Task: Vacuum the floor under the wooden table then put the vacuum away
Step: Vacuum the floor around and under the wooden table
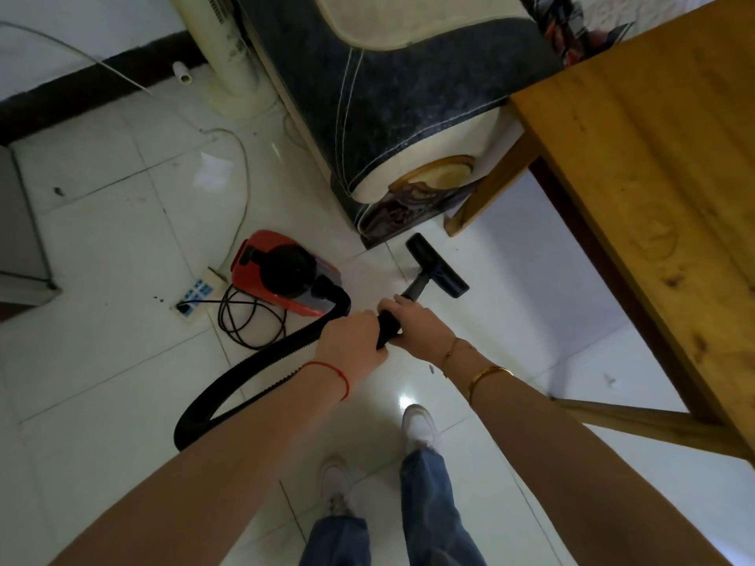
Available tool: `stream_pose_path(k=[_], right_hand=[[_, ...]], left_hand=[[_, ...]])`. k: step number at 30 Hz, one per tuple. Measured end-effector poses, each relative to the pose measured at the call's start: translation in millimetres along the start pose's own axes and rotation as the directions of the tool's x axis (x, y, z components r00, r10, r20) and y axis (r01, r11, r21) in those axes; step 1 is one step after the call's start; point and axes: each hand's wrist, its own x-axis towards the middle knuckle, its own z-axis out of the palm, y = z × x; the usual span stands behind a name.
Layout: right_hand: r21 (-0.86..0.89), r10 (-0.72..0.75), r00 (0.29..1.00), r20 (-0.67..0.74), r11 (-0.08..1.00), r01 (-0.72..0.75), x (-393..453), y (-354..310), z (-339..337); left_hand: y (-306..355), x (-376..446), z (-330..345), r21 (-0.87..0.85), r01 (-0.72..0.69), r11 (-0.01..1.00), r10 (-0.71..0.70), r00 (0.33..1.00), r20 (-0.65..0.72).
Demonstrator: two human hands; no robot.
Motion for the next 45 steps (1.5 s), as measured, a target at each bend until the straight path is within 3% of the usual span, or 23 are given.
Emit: stream_pose_path(k=[16,39,45], right_hand=[[-0.019,-0.011,0.998,0.063,1.000,0.012,7,52,-61],[0.115,-0.034,0.999,0.027,0.993,0.031,-74,-77,65],[0.142,-0.002,1.000,-0.019,0.990,0.005,-85,-81,77]], left_hand=[[54,44,-18,-0.042,0.018,0.999,-0.019,1.000,-0.002],[-34,-108,19,0.156,-0.027,0.987,0.009,0.993,0.117],[-37,-117,25,0.188,-0.057,0.981,0.043,0.996,0.078]])
